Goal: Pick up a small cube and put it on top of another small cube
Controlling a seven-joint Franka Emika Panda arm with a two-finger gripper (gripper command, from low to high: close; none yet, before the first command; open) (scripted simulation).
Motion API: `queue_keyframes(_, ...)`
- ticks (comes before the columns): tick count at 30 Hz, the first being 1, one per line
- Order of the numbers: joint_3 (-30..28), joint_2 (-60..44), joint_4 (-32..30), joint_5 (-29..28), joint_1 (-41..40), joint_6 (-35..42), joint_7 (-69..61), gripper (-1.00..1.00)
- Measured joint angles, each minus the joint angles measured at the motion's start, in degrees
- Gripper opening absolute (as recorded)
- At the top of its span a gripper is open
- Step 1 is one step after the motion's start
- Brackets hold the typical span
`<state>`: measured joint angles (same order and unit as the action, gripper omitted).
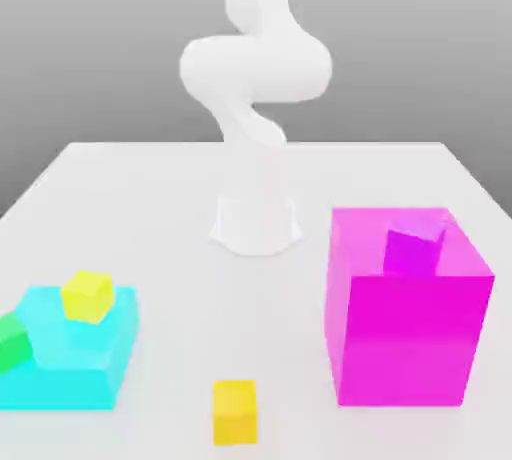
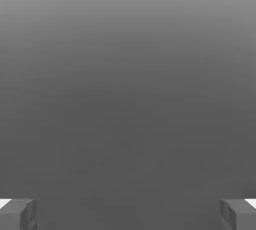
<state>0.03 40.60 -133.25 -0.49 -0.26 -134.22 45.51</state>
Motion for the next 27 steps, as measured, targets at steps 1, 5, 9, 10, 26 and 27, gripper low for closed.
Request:
queue_keyframes(1, 0.0, -2.3, -0.6, -0.2, -0.1, -1.1, -0.1, 0.0)
queue_keyframes(5, -0.1, -10.7, -3.0, -0.8, -0.5, -5.0, -0.8, 0.0)
queue_keyframes(9, -0.5, -19.1, -5.3, -1.5, -0.7, -8.8, -1.4, 0.0)
queue_keyframes(10, -0.6, -21.1, -5.9, -1.6, -0.7, -9.8, -1.6, 0.0)
queue_keyframes(26, -0.7, -54.3, -13.5, 1.0, -2.2, -26.6, -7.3, 0.0)
queue_keyframes(27, -0.7, -56.4, -13.2, 1.1, -2.3, -28.2, -7.4, 0.0)
